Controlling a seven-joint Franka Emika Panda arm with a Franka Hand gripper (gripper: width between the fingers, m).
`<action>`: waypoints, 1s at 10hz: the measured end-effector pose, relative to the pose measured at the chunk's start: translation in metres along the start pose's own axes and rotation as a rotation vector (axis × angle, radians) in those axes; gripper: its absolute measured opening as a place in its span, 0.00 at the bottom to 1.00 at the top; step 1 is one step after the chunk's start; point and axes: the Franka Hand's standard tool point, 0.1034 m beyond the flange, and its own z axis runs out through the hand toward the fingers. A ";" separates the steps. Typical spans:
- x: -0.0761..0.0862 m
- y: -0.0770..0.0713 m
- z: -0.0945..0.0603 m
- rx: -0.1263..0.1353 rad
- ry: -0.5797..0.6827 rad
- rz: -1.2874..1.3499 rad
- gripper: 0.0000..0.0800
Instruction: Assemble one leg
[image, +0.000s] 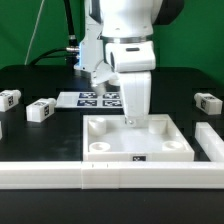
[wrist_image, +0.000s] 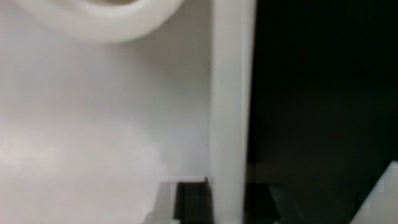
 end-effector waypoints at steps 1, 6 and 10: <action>0.006 0.003 0.000 -0.003 0.002 0.009 0.07; 0.036 0.018 0.002 -0.018 0.012 0.080 0.07; 0.037 0.020 0.003 -0.013 0.010 0.086 0.07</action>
Offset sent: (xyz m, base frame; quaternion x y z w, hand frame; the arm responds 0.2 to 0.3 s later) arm 0.0162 0.0210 -0.0027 0.0020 -0.0043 0.0261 0.9996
